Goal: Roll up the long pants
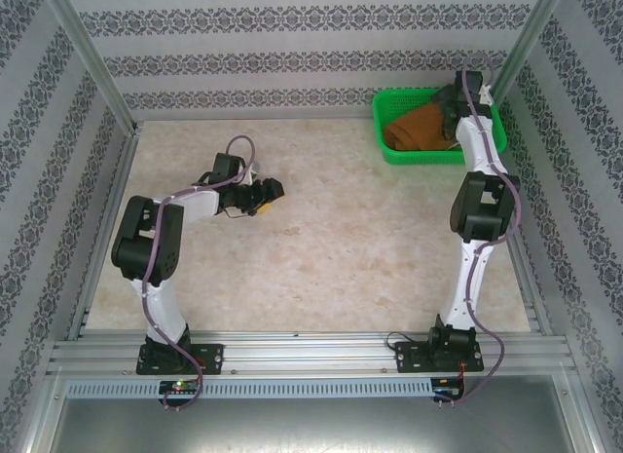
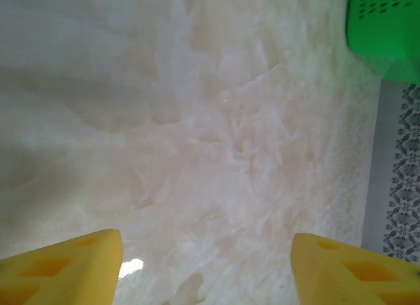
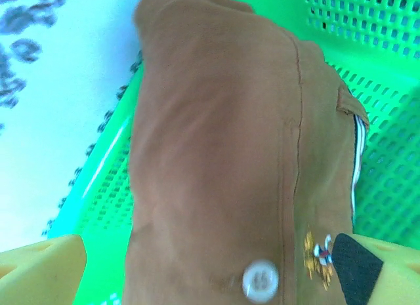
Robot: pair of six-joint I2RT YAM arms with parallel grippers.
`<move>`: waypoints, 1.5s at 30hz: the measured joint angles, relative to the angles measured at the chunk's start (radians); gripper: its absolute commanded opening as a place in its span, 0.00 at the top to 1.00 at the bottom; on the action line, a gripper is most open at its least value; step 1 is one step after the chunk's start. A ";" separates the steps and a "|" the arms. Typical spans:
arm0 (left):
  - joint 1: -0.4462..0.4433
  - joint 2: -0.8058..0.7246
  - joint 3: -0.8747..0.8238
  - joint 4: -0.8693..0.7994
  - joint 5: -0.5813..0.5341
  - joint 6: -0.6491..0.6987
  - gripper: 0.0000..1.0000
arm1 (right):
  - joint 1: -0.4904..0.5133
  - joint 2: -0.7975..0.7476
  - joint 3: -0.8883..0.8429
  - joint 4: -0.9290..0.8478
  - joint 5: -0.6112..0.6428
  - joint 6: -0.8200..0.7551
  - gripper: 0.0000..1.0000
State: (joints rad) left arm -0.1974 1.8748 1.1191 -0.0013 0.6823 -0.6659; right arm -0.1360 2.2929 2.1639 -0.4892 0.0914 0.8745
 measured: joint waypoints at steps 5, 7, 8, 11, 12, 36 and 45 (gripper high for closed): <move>-0.006 -0.143 -0.009 -0.024 -0.139 0.063 0.00 | 0.161 -0.233 -0.206 0.053 0.032 -0.280 0.02; -0.006 -0.225 -0.030 -0.038 -0.233 0.093 0.00 | 0.278 -0.330 -0.291 0.083 0.067 -0.405 0.02; -0.006 -0.264 -0.043 -0.044 -0.279 0.106 0.00 | 0.331 -0.368 -0.327 0.098 0.088 -0.457 0.02; -0.006 -0.404 -0.099 -0.084 -0.451 0.156 0.00 | 0.509 -0.462 -0.447 0.138 0.170 -0.608 0.02; -0.006 -0.438 -0.111 -0.097 -0.496 0.168 0.00 | 0.542 -0.475 -0.476 0.143 0.195 -0.640 0.02; 0.024 -0.750 -0.862 0.613 -1.215 0.600 0.00 | 0.727 -0.828 -1.270 0.570 0.378 -0.858 0.02; 0.035 -0.366 -0.774 0.819 -1.162 0.658 0.00 | 0.533 -0.899 -1.446 0.713 0.294 -0.844 0.02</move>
State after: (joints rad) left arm -0.1623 1.5089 0.3454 0.8177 -0.4793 -0.0074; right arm 0.3965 1.3941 0.7181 0.2241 0.3851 0.0303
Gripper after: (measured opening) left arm 0.999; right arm 0.976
